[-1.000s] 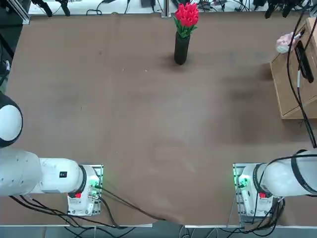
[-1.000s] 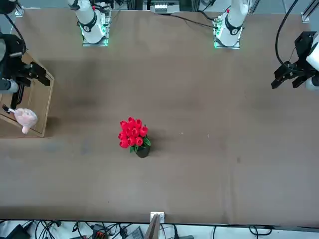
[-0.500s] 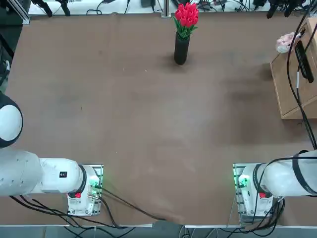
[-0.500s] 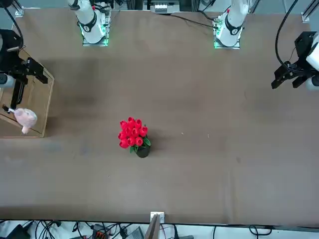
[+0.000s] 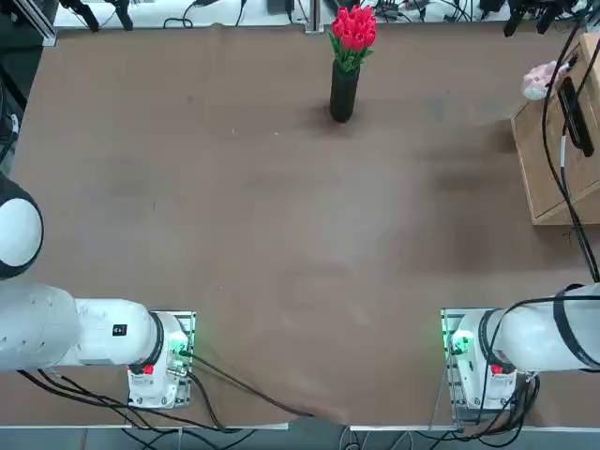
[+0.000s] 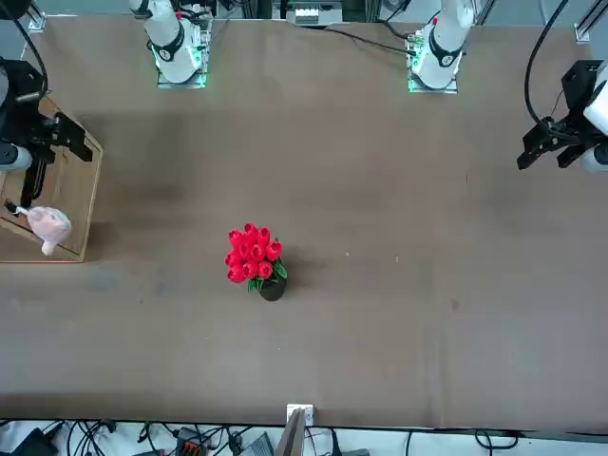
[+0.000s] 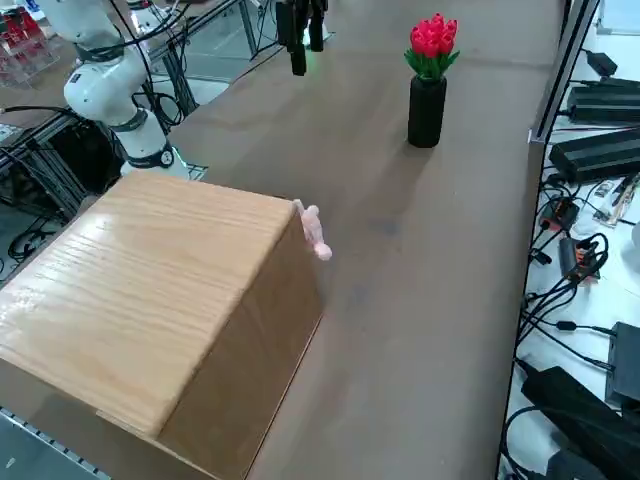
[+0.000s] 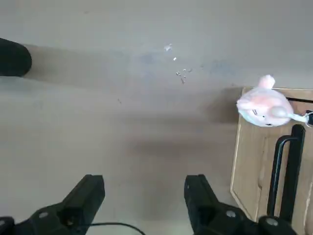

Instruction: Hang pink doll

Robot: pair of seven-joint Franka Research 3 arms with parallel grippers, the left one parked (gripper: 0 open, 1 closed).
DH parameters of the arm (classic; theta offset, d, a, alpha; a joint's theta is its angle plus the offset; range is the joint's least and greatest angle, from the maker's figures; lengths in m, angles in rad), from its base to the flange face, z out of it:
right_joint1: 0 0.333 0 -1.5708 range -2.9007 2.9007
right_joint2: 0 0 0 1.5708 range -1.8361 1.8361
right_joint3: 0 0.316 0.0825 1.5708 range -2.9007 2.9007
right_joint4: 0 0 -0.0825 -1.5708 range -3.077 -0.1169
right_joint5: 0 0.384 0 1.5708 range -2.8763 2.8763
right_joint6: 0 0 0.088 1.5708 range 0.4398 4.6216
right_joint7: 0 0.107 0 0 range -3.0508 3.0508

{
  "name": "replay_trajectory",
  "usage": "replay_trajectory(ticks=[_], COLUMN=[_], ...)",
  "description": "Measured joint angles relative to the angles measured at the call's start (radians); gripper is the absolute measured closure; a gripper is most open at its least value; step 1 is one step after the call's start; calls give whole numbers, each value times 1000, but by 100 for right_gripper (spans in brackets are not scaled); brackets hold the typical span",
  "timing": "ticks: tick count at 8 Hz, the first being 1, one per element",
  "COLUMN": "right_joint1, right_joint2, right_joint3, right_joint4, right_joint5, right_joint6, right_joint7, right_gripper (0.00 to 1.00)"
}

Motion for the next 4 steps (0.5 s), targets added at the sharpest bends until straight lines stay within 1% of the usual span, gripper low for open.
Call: replay_trajectory(ticks=[1, 2, 3, 4], right_joint1=[-35, -121, -204, -229], right_joint2=[-2, -3, -4, -4], right_joint3=[21, 95, 182, 218], right_joint4=[0, 0, 0, 0], right_joint5=[-1, -1, -1, 0], right_joint6=[-6, -11, -11, -12], right_joint7=[-2, -5, -5, -4], right_gripper=[0, 0, 0, 0])
